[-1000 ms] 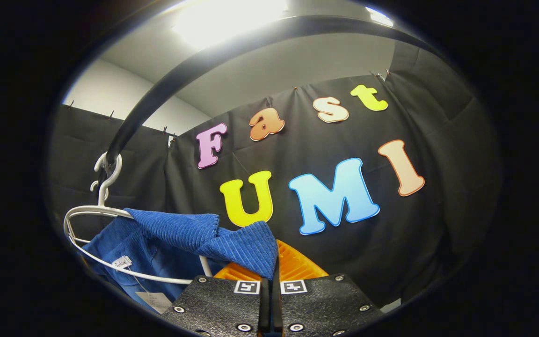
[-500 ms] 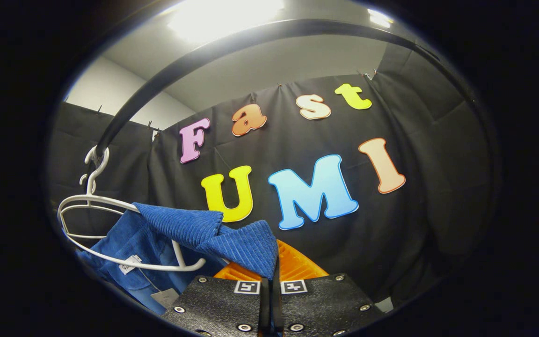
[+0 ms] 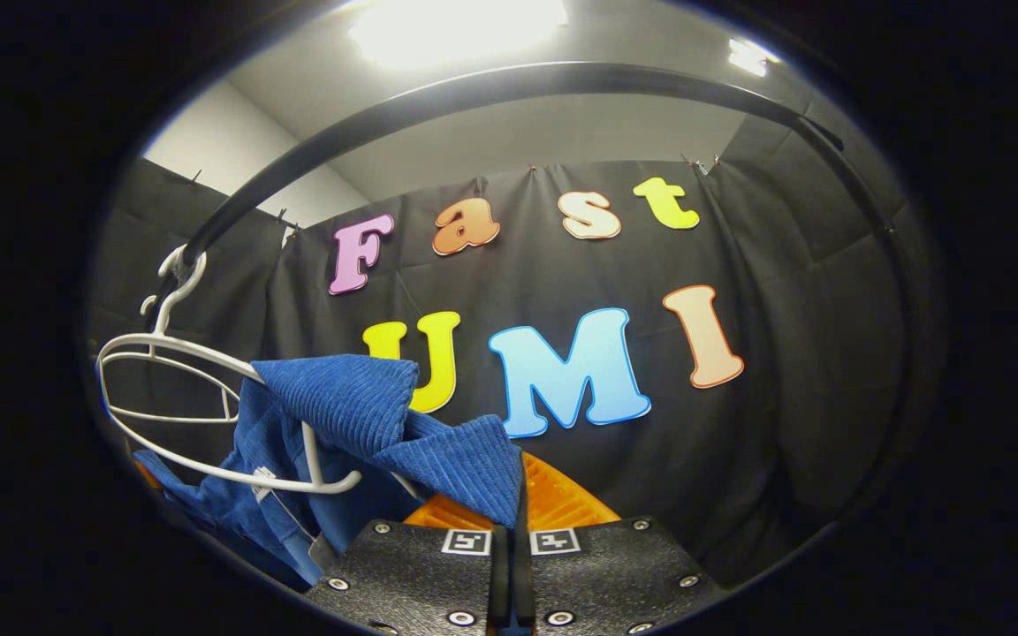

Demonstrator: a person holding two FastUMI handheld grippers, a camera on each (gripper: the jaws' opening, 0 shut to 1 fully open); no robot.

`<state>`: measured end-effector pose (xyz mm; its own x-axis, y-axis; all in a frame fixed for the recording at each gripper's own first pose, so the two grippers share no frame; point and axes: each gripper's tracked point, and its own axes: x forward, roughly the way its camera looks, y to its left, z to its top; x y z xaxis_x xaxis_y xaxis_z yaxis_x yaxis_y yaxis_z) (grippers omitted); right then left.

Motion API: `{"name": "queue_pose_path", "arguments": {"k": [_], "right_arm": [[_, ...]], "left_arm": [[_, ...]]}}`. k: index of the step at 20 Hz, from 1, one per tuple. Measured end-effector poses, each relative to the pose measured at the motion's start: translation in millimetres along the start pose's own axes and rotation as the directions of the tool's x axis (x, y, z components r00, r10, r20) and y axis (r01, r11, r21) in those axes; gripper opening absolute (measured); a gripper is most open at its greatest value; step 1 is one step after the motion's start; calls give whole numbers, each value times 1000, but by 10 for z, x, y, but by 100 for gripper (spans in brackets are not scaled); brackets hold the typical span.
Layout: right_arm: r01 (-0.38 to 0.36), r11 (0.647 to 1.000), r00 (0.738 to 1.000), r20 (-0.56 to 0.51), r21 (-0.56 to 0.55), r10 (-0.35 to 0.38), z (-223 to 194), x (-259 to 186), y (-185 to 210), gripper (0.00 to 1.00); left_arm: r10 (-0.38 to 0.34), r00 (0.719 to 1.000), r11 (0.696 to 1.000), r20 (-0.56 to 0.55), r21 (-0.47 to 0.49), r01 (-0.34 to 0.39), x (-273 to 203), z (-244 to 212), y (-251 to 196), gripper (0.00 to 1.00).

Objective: Grasp the clothes on the hanger with both hands and then place them into the laundry hamper below.

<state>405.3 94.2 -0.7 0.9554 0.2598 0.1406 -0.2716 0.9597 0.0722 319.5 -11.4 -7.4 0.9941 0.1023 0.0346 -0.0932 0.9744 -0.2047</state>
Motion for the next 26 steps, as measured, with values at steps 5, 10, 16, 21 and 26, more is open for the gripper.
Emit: {"name": "queue_pose_path", "arguments": {"k": [5, 10, 16, 21, 26], "right_arm": [[79, 995, 996, 45, -54, -76, 177, -57, -281, 1], [99, 991, 995, 38, -87, -96, 108, -193, -477, 1], [147, 985, 985, -78, -93, -154, -254, -558, -830, 2], [132, 985, 976, -157, -108, -148, -396, -1017, -861, 2], [151, 985, 963, -211, -90, -167, -342, -1613, -668, 2]], "left_arm": [[-38, 998, 999, -52, -28, 36, 156, -180, -171, 1], [-57, 993, 998, -103, -38, 53, 314, -412, -333, 1], [-108, 979, 994, -172, -3, 109, 387, -641, -522, 1], [-104, 967, 991, -232, 64, 122, -297, -778, -437, 5], [-117, 961, 988, -249, 67, 138, -987, -582, -197, 5]]}}
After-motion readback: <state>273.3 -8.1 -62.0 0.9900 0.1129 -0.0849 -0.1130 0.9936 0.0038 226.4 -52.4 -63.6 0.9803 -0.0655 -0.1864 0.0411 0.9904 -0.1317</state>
